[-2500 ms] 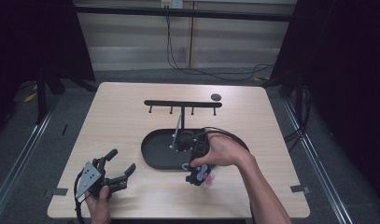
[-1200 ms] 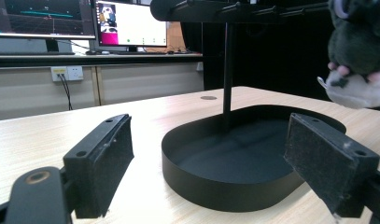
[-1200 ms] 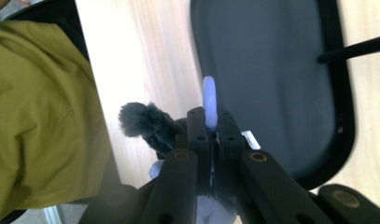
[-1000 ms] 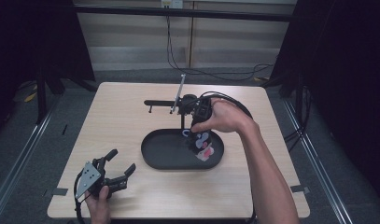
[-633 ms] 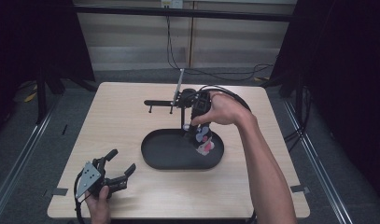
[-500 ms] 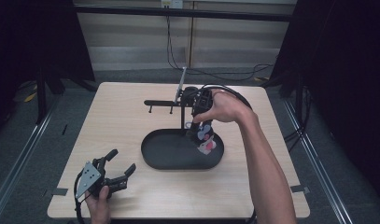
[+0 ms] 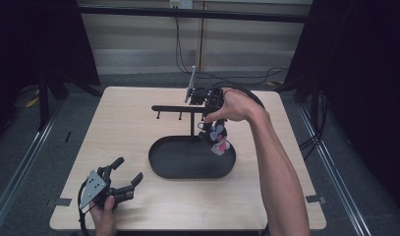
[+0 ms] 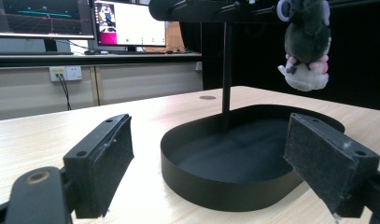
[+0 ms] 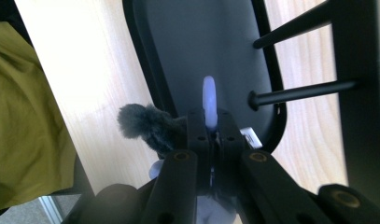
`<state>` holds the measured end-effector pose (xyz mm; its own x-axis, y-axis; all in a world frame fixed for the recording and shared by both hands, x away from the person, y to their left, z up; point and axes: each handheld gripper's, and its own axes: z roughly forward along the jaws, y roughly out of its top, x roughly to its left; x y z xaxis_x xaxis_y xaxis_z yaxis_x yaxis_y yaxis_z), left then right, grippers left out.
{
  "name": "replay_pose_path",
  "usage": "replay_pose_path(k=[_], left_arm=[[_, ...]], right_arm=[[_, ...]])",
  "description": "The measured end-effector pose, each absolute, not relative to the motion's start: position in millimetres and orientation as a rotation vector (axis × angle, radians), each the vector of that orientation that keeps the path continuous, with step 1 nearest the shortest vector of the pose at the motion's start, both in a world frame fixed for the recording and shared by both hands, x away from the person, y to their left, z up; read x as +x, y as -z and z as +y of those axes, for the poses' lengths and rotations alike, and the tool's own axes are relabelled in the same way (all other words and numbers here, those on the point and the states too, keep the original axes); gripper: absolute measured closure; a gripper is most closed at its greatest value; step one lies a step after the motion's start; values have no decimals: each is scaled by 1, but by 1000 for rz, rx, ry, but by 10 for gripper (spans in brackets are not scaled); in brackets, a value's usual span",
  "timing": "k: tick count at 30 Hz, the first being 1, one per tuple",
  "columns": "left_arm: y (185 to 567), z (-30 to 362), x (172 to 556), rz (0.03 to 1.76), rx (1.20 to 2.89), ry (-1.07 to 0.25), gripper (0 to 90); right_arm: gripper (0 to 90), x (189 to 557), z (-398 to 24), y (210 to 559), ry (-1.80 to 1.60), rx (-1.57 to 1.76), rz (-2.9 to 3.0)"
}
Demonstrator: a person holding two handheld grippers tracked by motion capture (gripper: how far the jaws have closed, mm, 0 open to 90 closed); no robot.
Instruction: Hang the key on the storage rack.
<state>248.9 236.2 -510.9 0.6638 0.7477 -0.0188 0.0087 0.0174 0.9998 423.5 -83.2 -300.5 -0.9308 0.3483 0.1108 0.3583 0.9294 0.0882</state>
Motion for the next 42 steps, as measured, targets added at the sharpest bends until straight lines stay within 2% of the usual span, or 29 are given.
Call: replay_pose_path(k=[42], left_arm=[[511,238,249,647,1476,-651,152]], right_arm=[[873,452,-92,309,199,-660,-3018]])
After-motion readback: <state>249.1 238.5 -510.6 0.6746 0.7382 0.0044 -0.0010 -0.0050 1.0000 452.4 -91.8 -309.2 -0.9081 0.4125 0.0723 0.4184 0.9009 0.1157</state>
